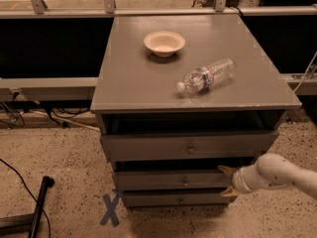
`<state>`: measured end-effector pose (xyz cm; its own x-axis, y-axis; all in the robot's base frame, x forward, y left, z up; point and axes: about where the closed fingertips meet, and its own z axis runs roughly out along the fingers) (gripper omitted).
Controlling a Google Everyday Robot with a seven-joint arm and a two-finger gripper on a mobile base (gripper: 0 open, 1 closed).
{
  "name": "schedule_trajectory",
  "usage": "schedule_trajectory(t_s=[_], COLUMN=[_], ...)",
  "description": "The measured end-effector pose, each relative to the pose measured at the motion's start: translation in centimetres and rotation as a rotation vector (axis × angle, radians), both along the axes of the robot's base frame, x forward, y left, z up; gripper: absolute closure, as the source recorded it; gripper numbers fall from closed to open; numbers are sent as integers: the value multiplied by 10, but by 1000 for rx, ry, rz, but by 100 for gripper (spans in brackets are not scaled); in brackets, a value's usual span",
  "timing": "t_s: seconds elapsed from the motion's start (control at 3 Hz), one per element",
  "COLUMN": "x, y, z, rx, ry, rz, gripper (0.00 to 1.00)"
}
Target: Open middle drawer
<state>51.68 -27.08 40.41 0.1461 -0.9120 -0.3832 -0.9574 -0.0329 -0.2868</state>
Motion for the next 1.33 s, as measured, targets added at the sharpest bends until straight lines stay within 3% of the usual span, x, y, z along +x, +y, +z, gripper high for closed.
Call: schedule_trajectory(t_s=[0.33, 1.0, 1.33], x=[0, 0, 0], y=[0, 0, 1], z=[3, 4, 3], rx=[0, 0, 1], ry=[0, 0, 1], rz=[0, 0, 1], gripper=[47, 5, 0])
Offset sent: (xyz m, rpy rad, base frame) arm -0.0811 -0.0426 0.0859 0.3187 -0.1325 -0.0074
